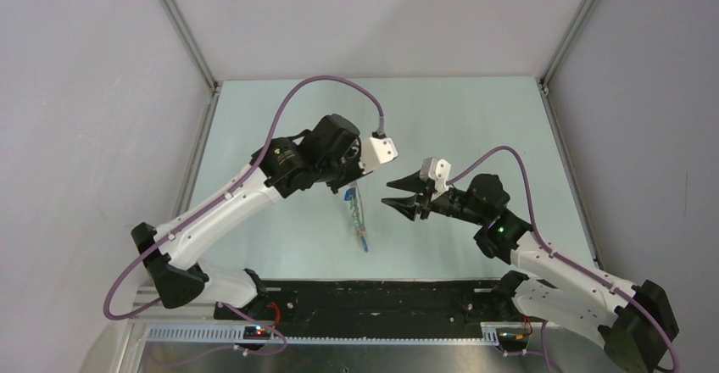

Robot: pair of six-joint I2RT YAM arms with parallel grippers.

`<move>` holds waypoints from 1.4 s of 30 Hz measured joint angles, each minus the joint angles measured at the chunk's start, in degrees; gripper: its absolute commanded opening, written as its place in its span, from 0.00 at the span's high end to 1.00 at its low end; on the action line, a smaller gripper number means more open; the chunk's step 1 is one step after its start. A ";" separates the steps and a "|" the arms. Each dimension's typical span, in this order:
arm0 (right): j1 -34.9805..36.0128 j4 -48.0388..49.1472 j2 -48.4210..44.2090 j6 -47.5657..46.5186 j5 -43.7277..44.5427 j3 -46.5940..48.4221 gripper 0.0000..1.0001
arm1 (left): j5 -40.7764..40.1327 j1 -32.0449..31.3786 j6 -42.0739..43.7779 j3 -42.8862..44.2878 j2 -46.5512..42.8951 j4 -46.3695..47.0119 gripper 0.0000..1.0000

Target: Remove the keys from the keyring

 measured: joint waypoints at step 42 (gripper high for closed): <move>23.56 12.50 18.71 2.67 9.90 4.02 0.46 | -7.93 -0.02 -23.34 10.49 3.23 -11.58 1.00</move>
